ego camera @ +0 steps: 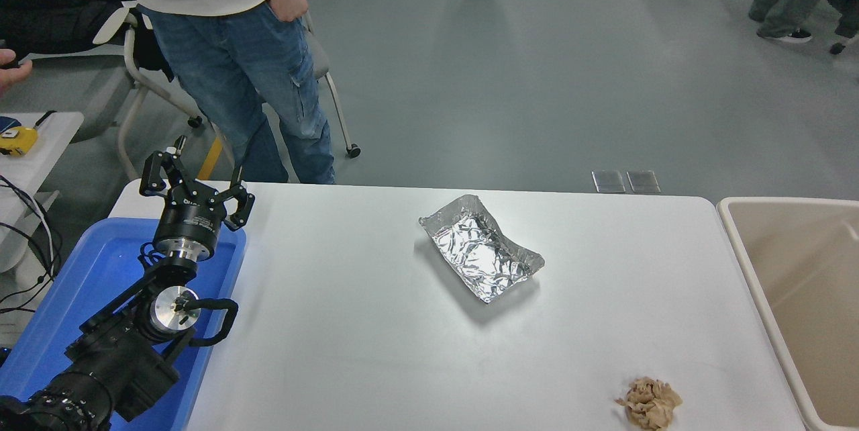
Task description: Dispose of the paper cup in the dustbin
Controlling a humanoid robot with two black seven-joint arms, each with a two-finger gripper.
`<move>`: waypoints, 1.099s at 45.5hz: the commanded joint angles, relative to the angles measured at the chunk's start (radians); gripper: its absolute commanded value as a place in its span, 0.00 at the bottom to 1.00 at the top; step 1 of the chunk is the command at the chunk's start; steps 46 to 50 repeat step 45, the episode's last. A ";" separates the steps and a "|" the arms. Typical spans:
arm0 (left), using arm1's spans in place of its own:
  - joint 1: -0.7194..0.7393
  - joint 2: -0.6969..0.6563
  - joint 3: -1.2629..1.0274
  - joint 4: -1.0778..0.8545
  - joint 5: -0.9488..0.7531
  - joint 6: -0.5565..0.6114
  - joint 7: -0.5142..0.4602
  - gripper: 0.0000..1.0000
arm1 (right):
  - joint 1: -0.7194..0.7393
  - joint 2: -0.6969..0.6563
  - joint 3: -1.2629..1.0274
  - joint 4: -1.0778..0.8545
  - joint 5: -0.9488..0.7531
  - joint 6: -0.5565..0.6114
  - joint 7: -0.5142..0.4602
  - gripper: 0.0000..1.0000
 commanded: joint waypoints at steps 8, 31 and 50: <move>0.000 0.000 0.000 0.000 0.000 0.000 -0.001 1.00 | -0.128 0.065 0.194 0.388 -0.159 -0.011 0.157 0.99; 0.000 0.000 0.000 0.000 0.000 0.000 0.000 1.00 | -0.107 0.336 0.400 0.375 -0.404 -0.074 0.168 0.99; 0.000 -0.001 0.000 0.000 0.000 0.000 0.001 1.00 | -0.104 0.372 0.387 0.373 -0.403 -0.068 0.166 0.99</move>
